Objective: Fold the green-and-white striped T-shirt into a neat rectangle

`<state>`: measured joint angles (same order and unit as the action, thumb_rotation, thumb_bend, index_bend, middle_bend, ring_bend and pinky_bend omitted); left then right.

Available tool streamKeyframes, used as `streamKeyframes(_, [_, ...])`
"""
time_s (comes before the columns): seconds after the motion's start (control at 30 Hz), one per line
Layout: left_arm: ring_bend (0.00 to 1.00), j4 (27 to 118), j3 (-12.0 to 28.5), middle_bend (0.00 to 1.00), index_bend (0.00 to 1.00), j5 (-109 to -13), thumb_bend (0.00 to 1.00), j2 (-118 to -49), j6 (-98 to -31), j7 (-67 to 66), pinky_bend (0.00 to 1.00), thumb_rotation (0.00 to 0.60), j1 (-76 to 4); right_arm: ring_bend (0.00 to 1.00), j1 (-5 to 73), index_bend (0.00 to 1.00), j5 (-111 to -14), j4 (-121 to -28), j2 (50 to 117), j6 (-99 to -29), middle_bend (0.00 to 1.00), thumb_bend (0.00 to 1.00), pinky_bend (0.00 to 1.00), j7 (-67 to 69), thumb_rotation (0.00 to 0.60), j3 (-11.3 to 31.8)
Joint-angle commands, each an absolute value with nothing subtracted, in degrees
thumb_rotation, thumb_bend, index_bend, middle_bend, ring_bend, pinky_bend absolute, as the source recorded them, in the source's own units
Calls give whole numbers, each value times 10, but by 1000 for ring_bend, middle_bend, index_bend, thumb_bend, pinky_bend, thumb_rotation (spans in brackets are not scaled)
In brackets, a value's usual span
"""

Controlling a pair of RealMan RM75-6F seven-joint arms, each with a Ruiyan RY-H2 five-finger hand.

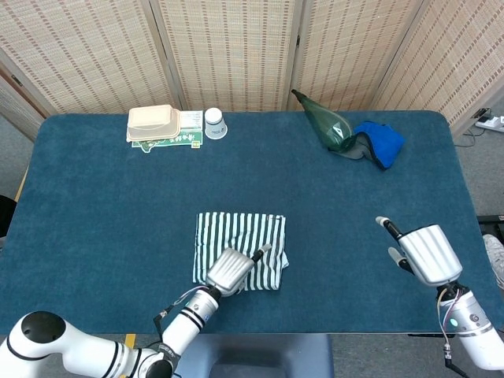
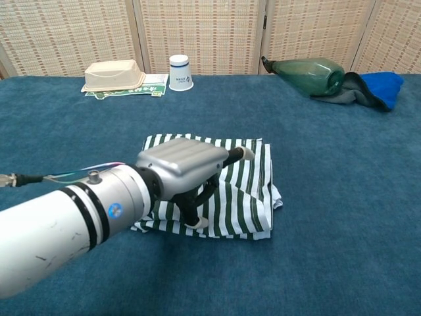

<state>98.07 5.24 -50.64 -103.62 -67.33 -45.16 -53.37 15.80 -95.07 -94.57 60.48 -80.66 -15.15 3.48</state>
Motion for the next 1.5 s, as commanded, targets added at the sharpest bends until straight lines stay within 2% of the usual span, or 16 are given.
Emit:
streamKeyframes(0.03, [712, 1035, 61, 778, 0, -527, 246, -989, -693, -436, 931, 600, -515, 973, 155, 264, -948, -947, 601, -810, 960, 271, 1000, -149, 600, 35])
streamKeyframes(0.13, [683, 1071, 53, 751, 0, -552, 246, -944, -715, -416, 912, 600, -491, 968, 150, 267, -941, -946, 595, -813, 952, 271, 1000, -144, 600, 36])
streamKeyframes(0.27, [608, 1093, 28, 688, 31, -597, 246, -879, -753, -380, 825, 600, -446, 931, 141, 275, -928, -945, 588, -817, 921, 271, 1000, -131, 600, 36])
streamKeyframes(0.37, [554, 1083, 10, 640, 78, -635, 246, -842, -789, -342, 773, 600, -408, 866, 135, 276, -918, -940, 585, -818, 851, 270, 1000, -115, 600, 35])
streamKeyframes(0.47, [500, 1069, -3, 579, 107, -659, 246, -812, -814, -306, 702, 600, -375, 749, 132, 277, -910, -936, 582, -811, 719, 272, 957, -92, 600, 31])
streamKeyframes(0.53, [460, 1056, -12, 532, 112, -674, 246, -792, -829, -282, 643, 600, -352, 610, 132, 277, -906, -931, 577, -799, 591, 279, 804, -74, 600, 26])
streamKeyframes(0.57, [416, 1048, -17, 496, 113, -681, 246, -782, -836, -269, 599, 600, -340, 560, 133, 277, -905, -929, 573, -791, 546, 281, 745, -65, 600, 23])
streamKeyframes(0.63, [324, 1037, -23, 424, 110, -691, 246, -767, -846, -250, 527, 600, -322, 397, 135, 270, -904, -927, 569, -780, 402, 287, 543, -54, 600, 20])
streamKeyframes(0.67, [274, 1032, -25, 380, 106, -696, 246, -760, -851, -239, 491, 600, -313, 345, 135, 261, -904, -926, 568, -777, 355, 290, 480, -49, 600, 18])
streamKeyframes(0.73, [196, 1021, -30, 300, 92, -710, 244, -747, -865, -210, 450, 600, -291, 239, 135, 209, -905, -921, 567, -774, 257, 295, 373, -36, 600, 16])
streamKeyframes(0.83, [148, 1003, -34, 225, 75, -729, 230, -735, -890, -171, 431, 600, -259, 160, 132, 133, -903, -911, 569, -774, 181, 301, 307, -22, 600, 14])
streamKeyframes(1.0, [146, 969, -39, 200, 70, -754, 223, -724, -933, -143, 412, 600, -209, 142, 123, 94, -908, -887, 580, -792, 166, 304, 286, -7, 600, 14])
streamKeyframes(1.5, [146, 963, -69, 200, 72, -807, 223, -711, -965, -104, 408, 600, -105, 142, 77, 94, -913, -878, 592, -842, 182, 306, 285, 4, 600, -3])
